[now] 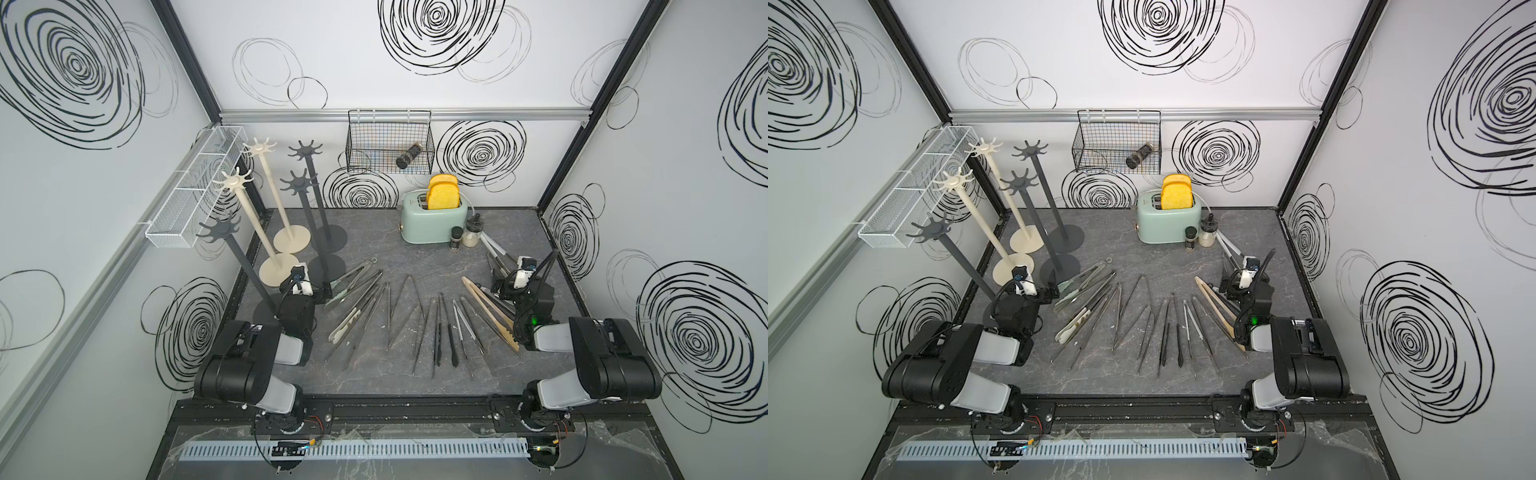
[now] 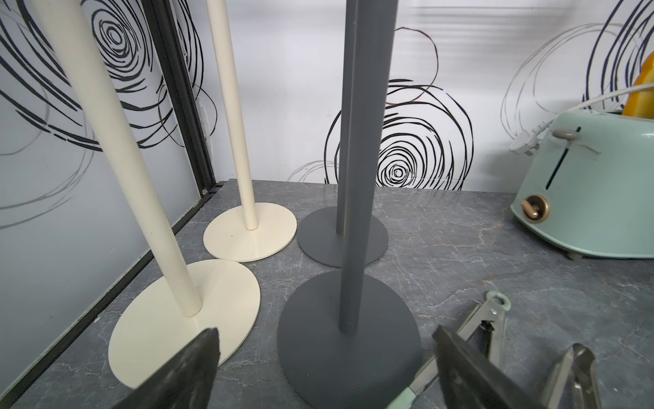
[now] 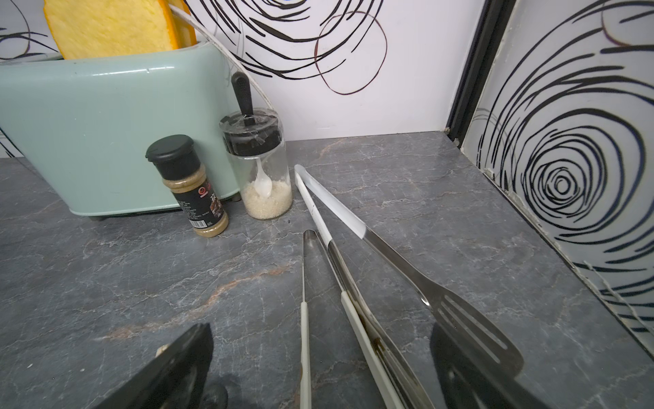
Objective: Hang food tongs on kitchen utensil racks
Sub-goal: Pick up the rack from the center of the board.
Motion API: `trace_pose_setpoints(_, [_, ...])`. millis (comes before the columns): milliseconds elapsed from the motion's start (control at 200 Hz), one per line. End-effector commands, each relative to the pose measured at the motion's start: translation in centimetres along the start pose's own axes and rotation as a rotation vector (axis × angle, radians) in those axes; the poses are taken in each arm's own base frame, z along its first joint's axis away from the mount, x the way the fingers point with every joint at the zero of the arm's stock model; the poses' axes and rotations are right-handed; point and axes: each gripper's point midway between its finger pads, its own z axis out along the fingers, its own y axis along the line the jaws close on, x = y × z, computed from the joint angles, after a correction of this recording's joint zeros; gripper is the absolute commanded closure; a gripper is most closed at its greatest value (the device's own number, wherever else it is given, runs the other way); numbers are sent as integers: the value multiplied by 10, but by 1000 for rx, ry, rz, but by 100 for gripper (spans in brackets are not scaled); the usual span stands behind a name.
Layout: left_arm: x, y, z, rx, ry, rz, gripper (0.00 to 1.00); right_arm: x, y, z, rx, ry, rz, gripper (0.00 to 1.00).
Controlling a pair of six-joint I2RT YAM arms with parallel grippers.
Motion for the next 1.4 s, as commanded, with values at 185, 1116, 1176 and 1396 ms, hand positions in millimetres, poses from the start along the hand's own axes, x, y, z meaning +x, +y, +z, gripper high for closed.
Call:
trace_pose_setpoints(185, [-21, -1, -1, -3, -77, 1, 3, -4, 2, 0, -11, -19, -2, 2])
trace_pose_setpoints(1116, [-83, 8, -38, -102, -207, -119, 3, -36, -3, 4, 244, 207, 114, 0])
trace_pose_setpoints(1176, [-92, -3, -36, -57, -214, -130, 3, -37, 2, -1, 241, 223, 115, 0])
trace_pose_setpoints(1396, [-122, -13, -21, -48, -290, -114, 2, -48, 21, -9, 126, 178, 148, 0])
